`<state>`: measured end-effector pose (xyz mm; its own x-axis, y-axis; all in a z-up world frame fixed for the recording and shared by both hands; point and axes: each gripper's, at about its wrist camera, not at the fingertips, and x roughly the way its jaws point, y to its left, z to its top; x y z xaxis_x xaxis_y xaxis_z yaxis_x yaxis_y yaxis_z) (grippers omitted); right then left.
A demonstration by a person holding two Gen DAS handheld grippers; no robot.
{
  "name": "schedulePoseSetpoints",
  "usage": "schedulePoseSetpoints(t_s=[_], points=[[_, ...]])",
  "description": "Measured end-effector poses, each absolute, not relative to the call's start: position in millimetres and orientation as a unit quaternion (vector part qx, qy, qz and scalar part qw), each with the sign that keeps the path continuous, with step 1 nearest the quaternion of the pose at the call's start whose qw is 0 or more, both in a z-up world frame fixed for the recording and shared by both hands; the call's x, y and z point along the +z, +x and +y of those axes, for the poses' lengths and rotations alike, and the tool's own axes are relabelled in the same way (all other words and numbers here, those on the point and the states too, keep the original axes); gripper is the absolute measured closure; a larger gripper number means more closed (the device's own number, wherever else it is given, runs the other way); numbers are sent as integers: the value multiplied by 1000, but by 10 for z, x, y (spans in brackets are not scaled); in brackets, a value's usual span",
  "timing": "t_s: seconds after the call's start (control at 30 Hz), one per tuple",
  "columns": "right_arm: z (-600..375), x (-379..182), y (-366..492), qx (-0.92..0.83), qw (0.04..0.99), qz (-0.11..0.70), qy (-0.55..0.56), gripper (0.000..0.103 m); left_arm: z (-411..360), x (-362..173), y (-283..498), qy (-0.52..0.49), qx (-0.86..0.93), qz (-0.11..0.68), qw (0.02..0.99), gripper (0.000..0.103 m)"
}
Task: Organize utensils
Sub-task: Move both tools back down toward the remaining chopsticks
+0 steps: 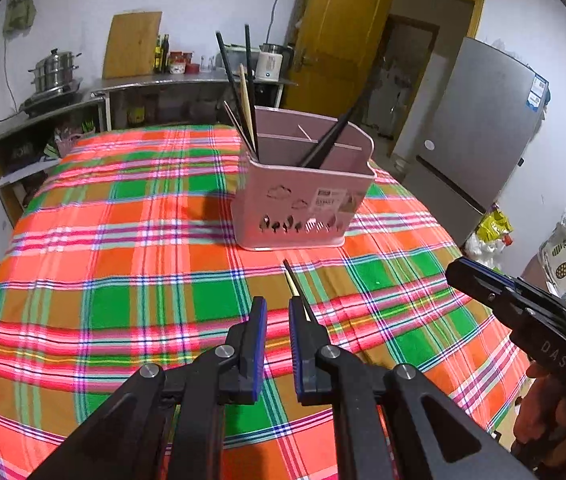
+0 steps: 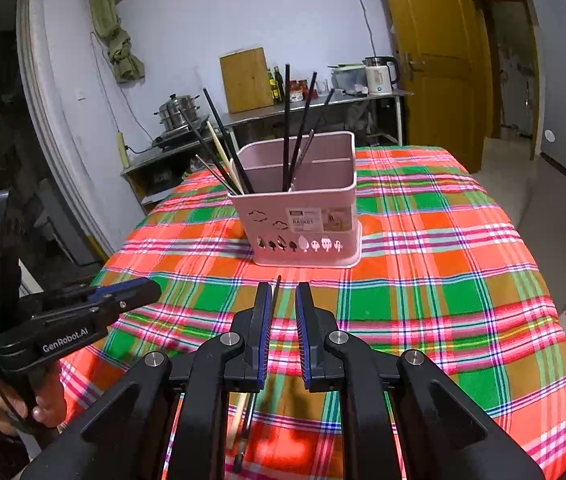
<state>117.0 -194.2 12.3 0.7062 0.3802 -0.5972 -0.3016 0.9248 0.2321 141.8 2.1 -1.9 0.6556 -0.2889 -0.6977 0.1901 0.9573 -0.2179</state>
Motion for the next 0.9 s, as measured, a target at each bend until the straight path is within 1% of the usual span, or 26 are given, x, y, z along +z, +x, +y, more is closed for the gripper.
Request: schedulePoseSetpoints(t_s=[0.3,0.47,0.8,0.9], points=[[-1953,-40,1244,184,913,358,60,90,-197,-410,1616,-72,-149,438,884,93],[-2015,-100,1293,176,911,366,65,90,-320,-583,1759,-70,-156,458,873,85],[-2119,-185,1369,168,909,374,75,90,-472,-859,1910,-56,-144,490,858,85],[-2138,-206,1379,168,908,376,78,90,-509,-876,1911,-49,-143,487,860,83]])
